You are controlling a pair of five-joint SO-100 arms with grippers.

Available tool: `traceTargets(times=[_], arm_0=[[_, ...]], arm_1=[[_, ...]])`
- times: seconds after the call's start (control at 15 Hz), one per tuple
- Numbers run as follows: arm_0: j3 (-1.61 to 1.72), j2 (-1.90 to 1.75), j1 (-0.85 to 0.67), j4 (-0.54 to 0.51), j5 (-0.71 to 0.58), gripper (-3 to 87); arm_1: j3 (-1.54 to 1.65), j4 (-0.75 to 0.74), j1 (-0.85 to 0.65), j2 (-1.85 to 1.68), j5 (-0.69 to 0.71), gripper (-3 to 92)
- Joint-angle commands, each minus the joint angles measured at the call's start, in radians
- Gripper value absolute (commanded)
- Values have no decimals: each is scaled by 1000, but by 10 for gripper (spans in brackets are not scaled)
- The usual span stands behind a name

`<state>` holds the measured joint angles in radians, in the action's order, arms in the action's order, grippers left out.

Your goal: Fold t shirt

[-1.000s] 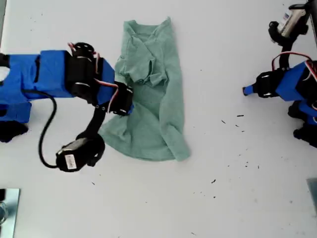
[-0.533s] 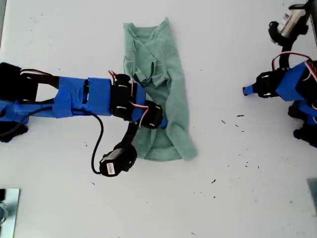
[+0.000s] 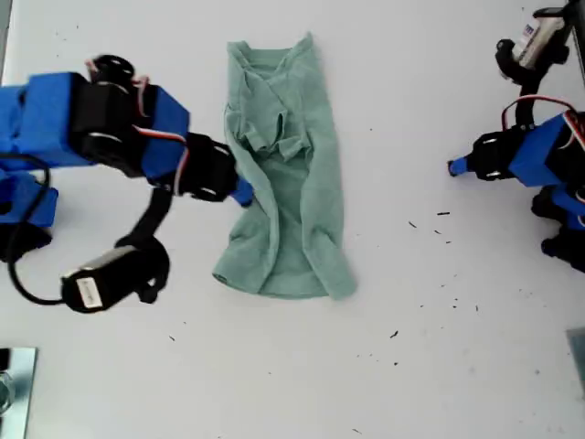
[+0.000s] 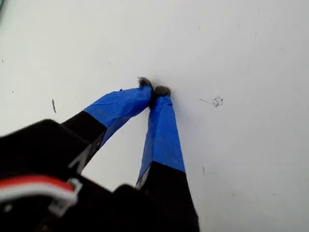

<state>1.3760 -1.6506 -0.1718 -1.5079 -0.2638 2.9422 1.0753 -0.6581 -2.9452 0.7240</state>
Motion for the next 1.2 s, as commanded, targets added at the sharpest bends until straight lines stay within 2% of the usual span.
traceTargets(times=[0.0,0.13,0.27,0.33,0.6,0.73,0.93,1.0,1.07,1.13], arm_0=[[721,-566,-54,273,66,-2],[1238,-781,-2,611,147,-2],[1502,-726,40,890,245,-2],[1562,-761,38,931,273,-2],[1597,-871,-3,879,253,-2],[1378,-782,41,736,244,-2],[897,-723,63,436,173,-2],[756,-696,74,373,132,-2],[638,-669,94,337,100,-2],[546,-632,133,336,61,58]], arm_1=[[2,6,8,-6,-2,25],[2,6,8,-5,-5,25],[2,6,6,0,-6,25],[2,6,6,0,-9,25],[-8,17,23,3,-23,25],[-130,61,97,34,-63,25],[-811,272,265,471,-63,25],[-1048,351,319,604,-52,24],[-1250,416,373,732,-49,62],[-1428,457,439,856,-44,179]])
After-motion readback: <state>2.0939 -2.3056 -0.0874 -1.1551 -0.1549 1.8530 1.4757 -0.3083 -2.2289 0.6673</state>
